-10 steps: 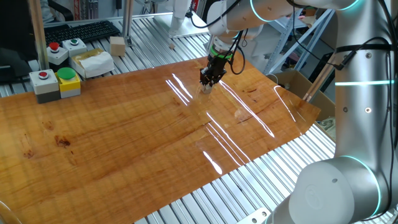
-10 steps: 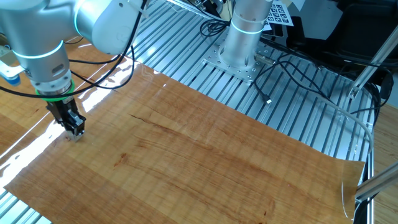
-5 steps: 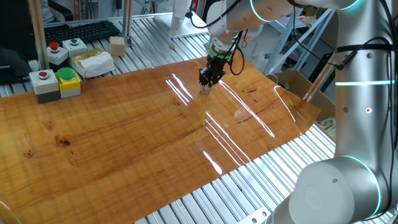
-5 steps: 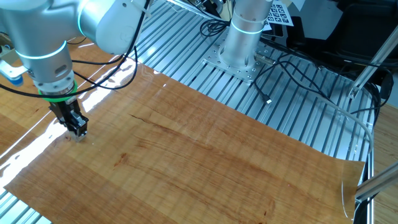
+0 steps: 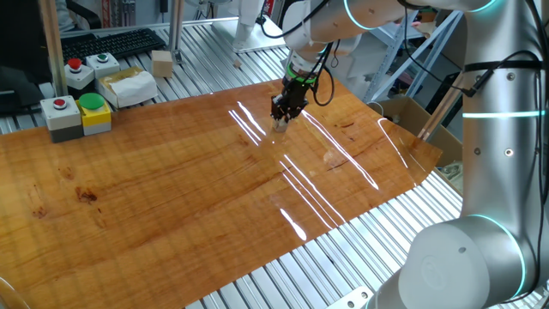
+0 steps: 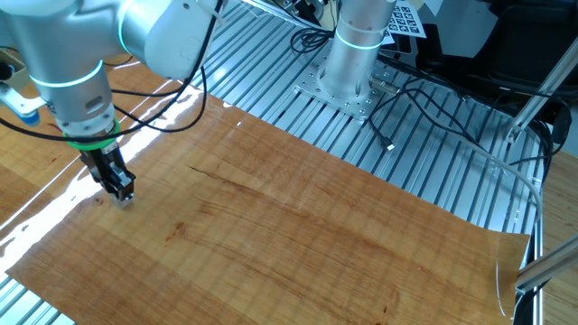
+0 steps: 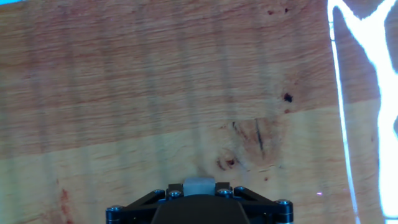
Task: Hold a small block with the gripper and sweep it from left to right on the table
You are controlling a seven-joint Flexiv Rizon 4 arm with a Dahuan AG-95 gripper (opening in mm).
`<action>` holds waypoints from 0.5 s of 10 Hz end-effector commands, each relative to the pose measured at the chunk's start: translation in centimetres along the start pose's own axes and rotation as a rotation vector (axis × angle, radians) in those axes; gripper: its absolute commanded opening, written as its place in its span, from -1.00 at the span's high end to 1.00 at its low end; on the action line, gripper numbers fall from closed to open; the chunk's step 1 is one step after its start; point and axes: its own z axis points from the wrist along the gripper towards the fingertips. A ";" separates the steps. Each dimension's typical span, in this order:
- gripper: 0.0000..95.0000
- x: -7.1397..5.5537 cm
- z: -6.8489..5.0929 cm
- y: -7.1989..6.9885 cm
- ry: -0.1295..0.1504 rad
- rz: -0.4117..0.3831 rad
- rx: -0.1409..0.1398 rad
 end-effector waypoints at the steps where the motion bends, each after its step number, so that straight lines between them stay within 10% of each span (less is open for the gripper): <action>1: 1.00 0.2 -0.5 0.7 0.004 0.021 -0.013; 5: 1.00 0.4 -0.2 1.2 -0.001 0.025 -0.008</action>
